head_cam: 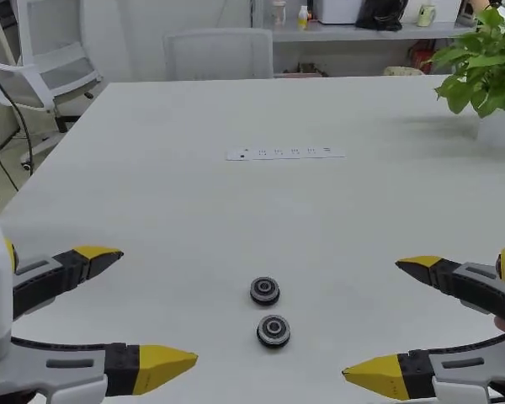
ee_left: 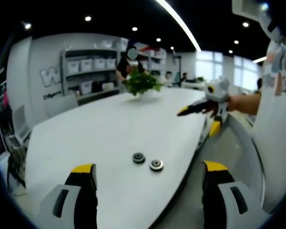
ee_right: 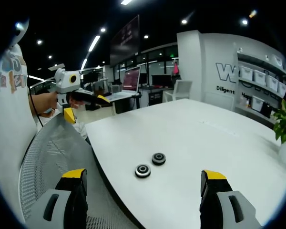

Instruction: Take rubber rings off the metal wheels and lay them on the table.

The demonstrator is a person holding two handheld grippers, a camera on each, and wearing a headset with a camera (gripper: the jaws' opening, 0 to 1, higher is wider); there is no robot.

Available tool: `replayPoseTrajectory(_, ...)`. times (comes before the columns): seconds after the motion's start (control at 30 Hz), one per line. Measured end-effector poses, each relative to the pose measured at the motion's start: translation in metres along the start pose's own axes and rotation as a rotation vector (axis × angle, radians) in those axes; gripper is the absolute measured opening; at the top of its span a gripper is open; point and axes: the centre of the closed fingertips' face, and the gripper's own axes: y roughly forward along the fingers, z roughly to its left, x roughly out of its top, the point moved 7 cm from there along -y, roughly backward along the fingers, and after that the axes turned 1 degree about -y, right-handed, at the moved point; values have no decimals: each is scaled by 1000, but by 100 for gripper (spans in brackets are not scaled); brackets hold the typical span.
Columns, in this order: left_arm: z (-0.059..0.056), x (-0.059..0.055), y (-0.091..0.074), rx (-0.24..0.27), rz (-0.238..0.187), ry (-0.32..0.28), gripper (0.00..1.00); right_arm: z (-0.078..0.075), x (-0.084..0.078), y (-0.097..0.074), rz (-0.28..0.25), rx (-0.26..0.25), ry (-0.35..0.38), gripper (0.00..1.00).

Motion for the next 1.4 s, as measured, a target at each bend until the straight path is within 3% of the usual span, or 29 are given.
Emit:
replayPoseTrajectory(0.7,1,-3,-2,3,-1,3,92,3,2,0,-1,8,-15,99)
replayPoseTrajectory(1.4,11,0,-1,7,-2,16,91,-2,15,8,-2,20,-51,99)
